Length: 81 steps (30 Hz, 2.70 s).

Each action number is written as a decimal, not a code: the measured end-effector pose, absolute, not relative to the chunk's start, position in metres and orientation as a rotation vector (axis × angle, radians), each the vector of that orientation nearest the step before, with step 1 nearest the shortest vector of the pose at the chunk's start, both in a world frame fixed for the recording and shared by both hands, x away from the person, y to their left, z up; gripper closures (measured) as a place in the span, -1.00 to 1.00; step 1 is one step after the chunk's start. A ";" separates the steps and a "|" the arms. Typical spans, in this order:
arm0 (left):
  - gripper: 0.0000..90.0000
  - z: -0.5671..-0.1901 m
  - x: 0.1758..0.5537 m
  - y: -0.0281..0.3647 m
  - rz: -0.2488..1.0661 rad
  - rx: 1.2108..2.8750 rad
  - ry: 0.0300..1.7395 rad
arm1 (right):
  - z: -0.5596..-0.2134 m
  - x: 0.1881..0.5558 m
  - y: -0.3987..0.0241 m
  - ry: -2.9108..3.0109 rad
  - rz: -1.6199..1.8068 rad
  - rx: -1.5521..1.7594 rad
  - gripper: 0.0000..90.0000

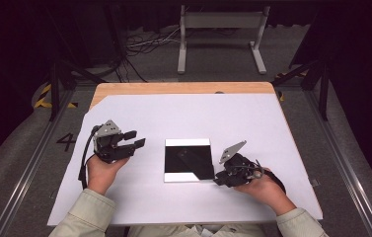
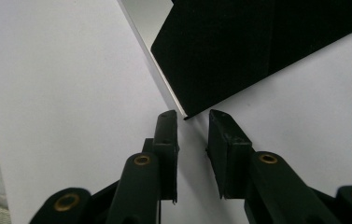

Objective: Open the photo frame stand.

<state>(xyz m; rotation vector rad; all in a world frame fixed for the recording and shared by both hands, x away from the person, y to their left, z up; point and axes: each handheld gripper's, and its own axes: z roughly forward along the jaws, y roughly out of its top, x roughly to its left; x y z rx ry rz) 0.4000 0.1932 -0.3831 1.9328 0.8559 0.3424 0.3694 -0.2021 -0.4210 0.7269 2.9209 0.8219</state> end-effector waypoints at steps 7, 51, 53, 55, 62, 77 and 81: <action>0.13 -0.383 0.400 0.194 0.348 1.931 0.857 | -0.421 0.369 -0.199 2.922 0.775 0.710 0.80; 0.04 -0.389 0.405 0.194 0.303 1.947 0.880 | -0.381 0.361 -0.204 2.625 1.232 0.686 1.00; 0.03 -0.390 0.406 0.193 0.305 1.957 0.875 | -0.380 0.362 -0.203 2.613 1.253 0.688 1.00; 0.02 -0.391 0.406 0.191 0.300 1.967 0.871 | -0.379 0.363 -0.203 2.606 1.266 0.690 1.00; 0.01 -0.393 0.406 0.189 0.300 1.981 0.865 | -0.379 0.364 -0.203 2.592 1.274 0.702 1.00; -0.06 -0.394 0.408 0.188 0.289 1.987 0.868 | -0.369 0.361 -0.211 2.645 1.184 0.681 0.99; -0.09 -0.395 0.408 0.188 0.292 1.989 0.869 | -0.364 0.360 -0.215 2.628 1.188 0.682 0.99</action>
